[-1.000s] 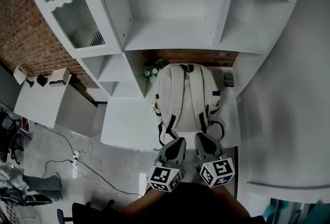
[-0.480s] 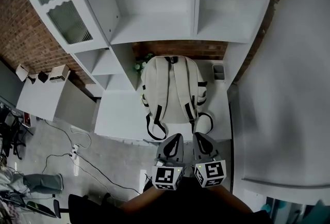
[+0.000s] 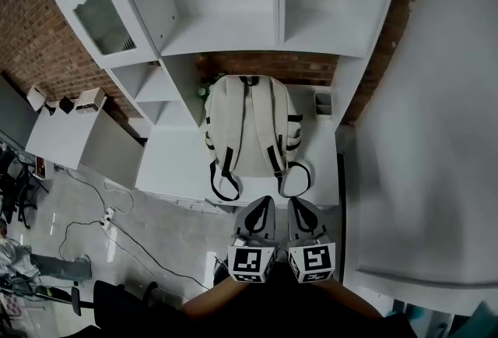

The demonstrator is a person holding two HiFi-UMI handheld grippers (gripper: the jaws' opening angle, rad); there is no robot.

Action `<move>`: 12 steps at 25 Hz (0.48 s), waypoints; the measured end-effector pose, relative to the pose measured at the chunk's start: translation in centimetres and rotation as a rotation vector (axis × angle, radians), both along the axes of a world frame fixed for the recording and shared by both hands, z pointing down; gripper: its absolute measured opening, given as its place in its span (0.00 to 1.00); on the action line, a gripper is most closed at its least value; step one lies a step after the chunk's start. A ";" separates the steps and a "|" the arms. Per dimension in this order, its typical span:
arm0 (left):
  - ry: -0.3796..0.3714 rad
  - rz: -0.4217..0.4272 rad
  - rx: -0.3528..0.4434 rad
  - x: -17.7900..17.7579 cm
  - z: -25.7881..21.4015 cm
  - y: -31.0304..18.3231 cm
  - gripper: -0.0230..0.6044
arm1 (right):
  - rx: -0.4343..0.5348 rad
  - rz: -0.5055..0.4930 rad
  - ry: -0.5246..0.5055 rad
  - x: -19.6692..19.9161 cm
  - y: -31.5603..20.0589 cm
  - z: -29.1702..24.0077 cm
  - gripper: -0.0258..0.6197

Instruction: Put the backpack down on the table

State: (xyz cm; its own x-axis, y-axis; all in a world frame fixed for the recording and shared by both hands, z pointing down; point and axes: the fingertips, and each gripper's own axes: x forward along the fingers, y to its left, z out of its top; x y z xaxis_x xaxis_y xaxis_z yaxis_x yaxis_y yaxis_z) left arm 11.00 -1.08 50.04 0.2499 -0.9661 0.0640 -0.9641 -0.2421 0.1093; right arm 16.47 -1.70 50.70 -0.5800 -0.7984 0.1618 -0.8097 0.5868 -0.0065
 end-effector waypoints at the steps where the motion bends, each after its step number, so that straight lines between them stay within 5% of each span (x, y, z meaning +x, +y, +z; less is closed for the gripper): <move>1: -0.001 -0.001 0.001 0.5 0.1 0.3 0.07 | 0.000 0.001 0.002 0.4 0.2 0.1 0.07; 12: -0.009 0.001 -0.015 3.4 2.7 3.2 0.07 | -0.020 0.016 -0.009 3.4 3.3 2.4 0.07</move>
State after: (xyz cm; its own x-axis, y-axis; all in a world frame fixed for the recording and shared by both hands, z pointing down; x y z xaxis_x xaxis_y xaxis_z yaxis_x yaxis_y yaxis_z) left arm 14.42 2.10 52.70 0.2504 -0.9648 0.0807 -0.9647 -0.2417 0.1043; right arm 19.82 1.61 53.09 -0.5690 -0.8040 0.1728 -0.8186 0.5737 -0.0260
